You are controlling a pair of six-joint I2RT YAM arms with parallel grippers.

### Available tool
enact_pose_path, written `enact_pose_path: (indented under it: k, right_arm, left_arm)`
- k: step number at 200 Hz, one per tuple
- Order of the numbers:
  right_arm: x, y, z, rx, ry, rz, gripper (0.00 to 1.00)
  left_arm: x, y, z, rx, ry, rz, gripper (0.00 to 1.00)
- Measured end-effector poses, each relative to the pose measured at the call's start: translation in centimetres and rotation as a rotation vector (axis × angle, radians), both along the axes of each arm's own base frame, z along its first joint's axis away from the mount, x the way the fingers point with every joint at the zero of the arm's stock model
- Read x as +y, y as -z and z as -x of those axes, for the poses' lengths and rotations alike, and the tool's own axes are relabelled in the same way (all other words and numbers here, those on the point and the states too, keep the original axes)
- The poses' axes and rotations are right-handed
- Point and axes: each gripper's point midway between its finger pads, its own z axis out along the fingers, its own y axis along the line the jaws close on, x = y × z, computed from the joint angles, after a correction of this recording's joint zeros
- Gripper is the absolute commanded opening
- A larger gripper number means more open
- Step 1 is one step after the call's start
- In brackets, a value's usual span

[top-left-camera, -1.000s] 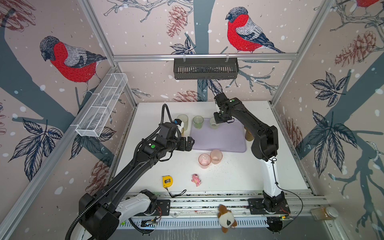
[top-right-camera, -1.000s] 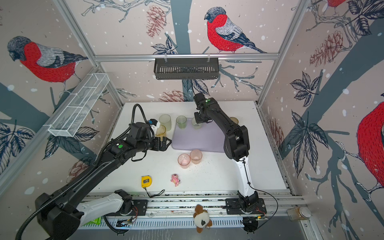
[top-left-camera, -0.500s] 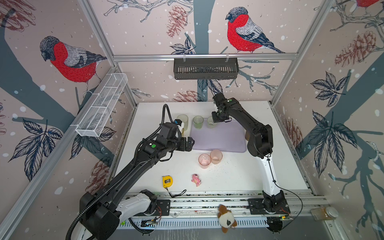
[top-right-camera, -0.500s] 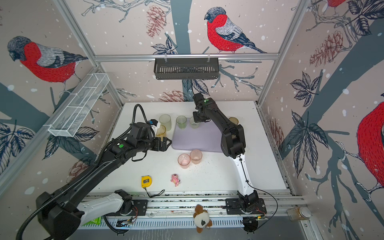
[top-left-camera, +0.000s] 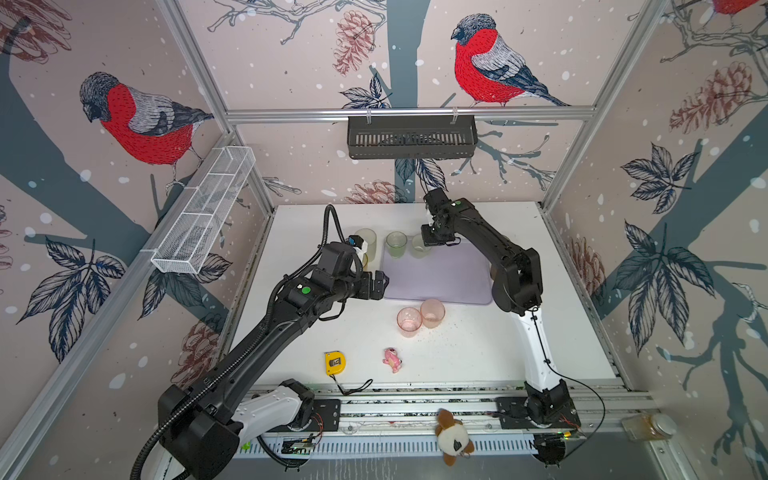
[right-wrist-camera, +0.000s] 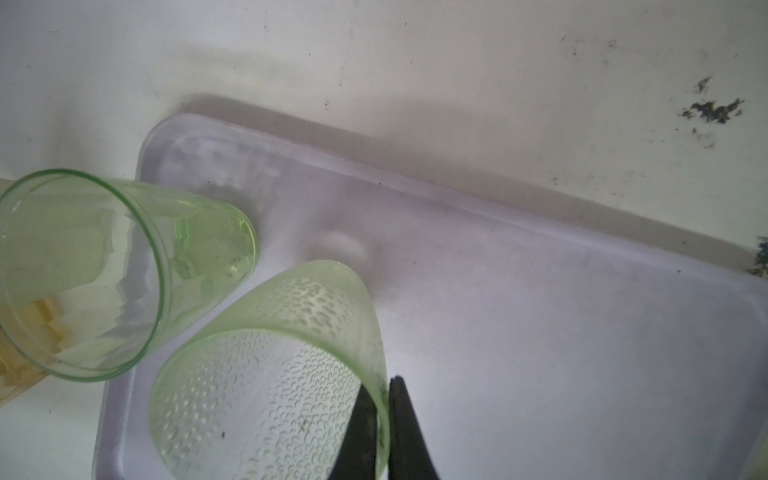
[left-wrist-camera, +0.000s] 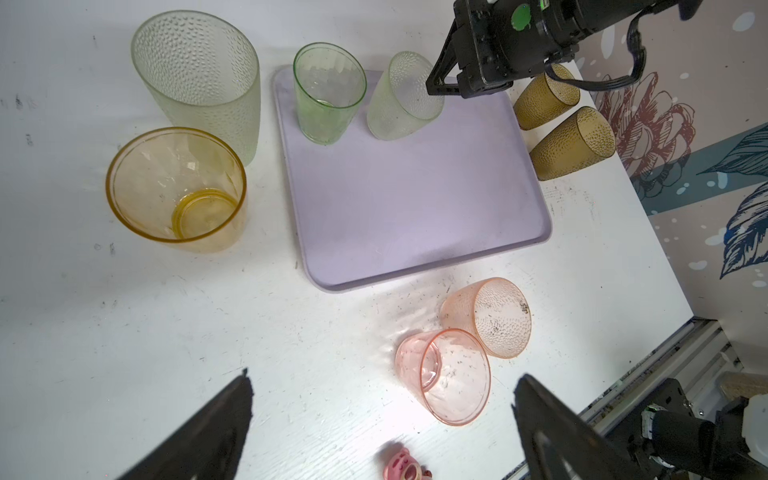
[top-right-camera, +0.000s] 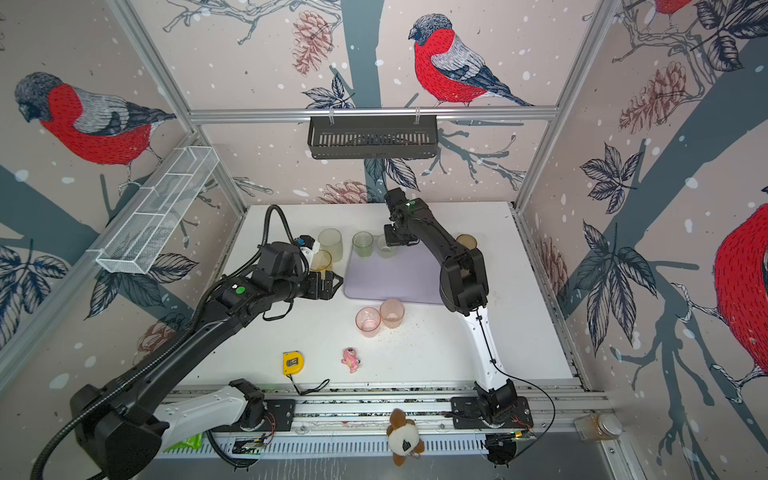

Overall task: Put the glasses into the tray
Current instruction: 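Lift the pale green cup and carry it over the tray beside the green cup, then lower the pale green cup upright onto the tray with the right gripper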

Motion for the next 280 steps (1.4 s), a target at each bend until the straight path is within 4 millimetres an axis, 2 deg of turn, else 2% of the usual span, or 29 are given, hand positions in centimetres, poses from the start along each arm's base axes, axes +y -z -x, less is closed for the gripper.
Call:
enact_pose_path:
  k: [129,280]
  right_arm:
    - [0.31,0.79,-0.43,0.002,0.015,-0.015,0.03]
    - [0.96,0.22,-0.72,-0.005,0.005,-0.047,0.14]
  left_arm:
    - [-0.03,-0.33,-0.26,-0.008,-0.004,-0.001,0.98]
    - [-0.14,-0.94,-0.57,-0.022,-0.007,0.005,0.98]
